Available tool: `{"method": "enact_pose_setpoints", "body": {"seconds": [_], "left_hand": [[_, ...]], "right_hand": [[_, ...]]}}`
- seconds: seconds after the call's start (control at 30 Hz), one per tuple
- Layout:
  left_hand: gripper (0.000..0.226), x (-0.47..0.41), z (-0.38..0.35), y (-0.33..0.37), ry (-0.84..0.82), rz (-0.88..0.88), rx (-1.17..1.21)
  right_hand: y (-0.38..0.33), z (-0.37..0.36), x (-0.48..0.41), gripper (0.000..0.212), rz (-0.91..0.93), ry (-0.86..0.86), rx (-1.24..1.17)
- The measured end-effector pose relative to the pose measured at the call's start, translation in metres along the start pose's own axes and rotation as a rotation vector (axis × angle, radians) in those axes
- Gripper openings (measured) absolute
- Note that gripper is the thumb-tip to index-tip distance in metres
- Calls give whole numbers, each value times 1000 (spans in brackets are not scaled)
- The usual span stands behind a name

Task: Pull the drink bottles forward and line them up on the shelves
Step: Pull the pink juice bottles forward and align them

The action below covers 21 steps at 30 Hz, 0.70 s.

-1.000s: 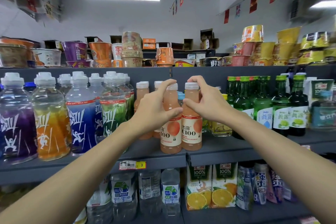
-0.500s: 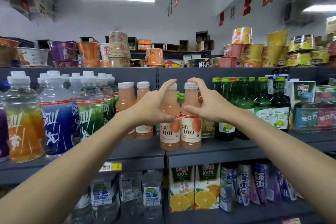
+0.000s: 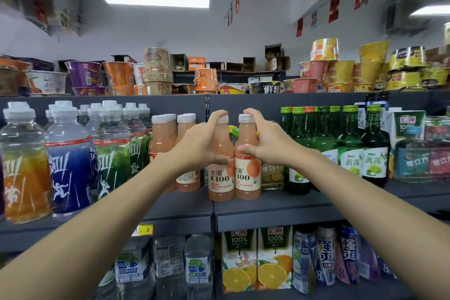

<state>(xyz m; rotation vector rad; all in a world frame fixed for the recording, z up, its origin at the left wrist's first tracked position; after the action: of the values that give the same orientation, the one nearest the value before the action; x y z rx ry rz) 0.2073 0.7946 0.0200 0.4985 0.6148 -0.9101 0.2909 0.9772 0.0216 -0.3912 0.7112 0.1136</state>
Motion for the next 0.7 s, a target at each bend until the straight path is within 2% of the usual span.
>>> {"method": "enact_pose_setpoints", "body": {"seconds": [0.37, 0.7], "left_hand": [[121, -6, -9, -12, 4, 4, 23], [120, -10, -10, -13, -30, -10, 23]], "right_hand": [[2, -12, -12, 95, -67, 5, 12], [4, -7, -18, 90, -156, -122, -50]]}}
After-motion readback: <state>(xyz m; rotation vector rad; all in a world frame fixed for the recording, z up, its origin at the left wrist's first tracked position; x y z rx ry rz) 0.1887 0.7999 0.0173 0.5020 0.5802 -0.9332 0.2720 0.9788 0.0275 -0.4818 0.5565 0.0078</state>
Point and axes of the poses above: each hand's wrist, its own x-axis away from the middle knuckle, its own z-axis out of the back of the hand, y = z × x, the point moved 2 cm from there along -x, towards the middle knuckle, and after that the axes turned 2 degrees about y, right-handed, at the moved point
